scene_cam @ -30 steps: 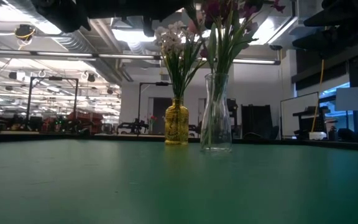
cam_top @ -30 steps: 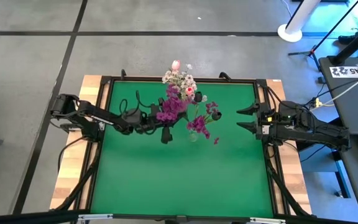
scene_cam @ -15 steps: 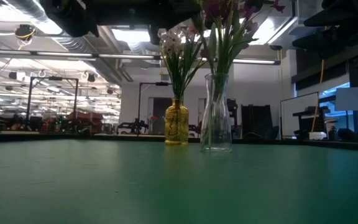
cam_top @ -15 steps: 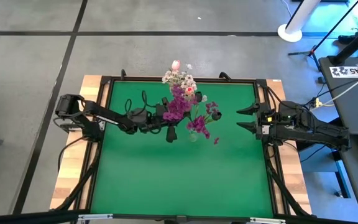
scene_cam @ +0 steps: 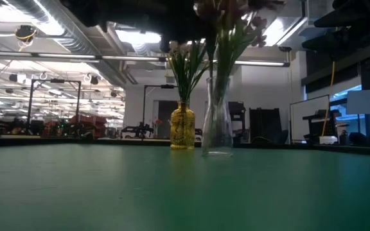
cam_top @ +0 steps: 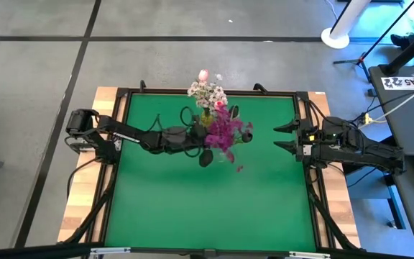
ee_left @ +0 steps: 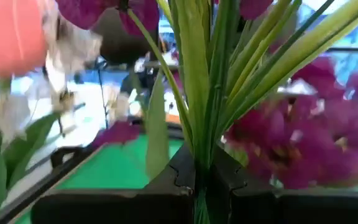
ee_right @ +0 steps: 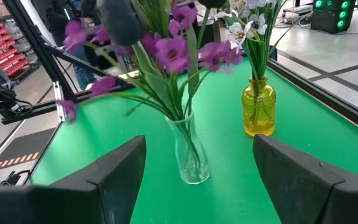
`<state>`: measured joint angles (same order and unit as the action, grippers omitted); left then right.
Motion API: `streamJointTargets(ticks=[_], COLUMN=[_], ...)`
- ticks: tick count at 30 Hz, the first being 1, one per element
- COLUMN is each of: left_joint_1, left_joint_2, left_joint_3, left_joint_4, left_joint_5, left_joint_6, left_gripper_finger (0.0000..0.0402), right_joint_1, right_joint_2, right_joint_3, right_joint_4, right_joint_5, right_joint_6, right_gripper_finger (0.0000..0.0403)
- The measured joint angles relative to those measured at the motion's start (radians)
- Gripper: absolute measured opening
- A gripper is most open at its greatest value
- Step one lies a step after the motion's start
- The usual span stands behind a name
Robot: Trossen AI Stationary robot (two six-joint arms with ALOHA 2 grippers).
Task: Sort flowers into vase by color
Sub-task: Put the violet flowers into the transparent vase
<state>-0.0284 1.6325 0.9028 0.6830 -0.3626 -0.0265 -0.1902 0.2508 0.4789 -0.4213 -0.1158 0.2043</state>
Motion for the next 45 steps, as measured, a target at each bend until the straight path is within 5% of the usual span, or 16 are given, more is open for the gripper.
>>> streamJointTargets(ticks=[26, 45], left_joint_1=[-0.002, -0.060], left_joint_2=[0.000, -0.035], left_joint_3=[0.000, 0.000], left_joint_4=[-0.380, -0.385], left_joint_5=[-0.023, -0.020], left_joint_6=[-0.182, -0.154], left_gripper_finger=[0.0023, 0.0144], right_joint_1=[0.001, 0.000], right_joint_2=[0.000, 0.000], right_joint_3=[0.000, 0.000], right_joint_4=[0.000, 0.005], right_joint_5=[0.002, 0.003], right_joint_6=[0.000, 0.000], right_gripper_finger=[0.0296, 0.0296])
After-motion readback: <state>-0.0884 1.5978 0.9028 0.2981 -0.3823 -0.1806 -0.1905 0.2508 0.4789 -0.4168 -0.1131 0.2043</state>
